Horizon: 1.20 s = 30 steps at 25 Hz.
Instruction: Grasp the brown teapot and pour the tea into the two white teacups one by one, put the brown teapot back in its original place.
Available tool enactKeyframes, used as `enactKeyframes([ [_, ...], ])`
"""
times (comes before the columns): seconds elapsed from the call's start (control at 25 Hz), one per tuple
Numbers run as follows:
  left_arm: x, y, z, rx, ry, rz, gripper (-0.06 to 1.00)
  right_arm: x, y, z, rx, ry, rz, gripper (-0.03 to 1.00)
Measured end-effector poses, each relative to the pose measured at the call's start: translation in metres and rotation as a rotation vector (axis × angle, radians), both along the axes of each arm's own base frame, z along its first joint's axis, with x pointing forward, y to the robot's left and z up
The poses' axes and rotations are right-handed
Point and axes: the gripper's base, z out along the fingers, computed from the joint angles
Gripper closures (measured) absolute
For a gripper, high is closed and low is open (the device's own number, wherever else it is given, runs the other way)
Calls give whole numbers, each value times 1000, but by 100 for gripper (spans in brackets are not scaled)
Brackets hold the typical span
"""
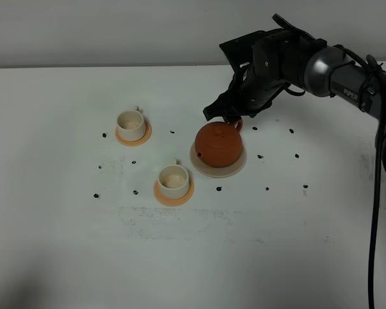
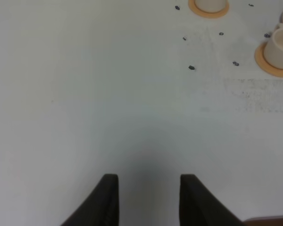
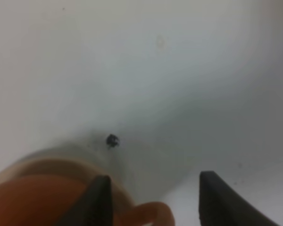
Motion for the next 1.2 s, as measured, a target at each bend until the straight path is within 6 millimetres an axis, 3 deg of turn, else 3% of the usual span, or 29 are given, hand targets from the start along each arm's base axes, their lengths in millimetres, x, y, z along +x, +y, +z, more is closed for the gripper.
enactKeyframes([
  [0.84, 0, 0, 0, -2, 0, 1, 65, -1, -9, -1, -100, 20, 27, 56],
  [1.2, 0, 0, 0, -2, 0, 1, 65, -6, -11, 17, -103, 22, 25, 56],
])
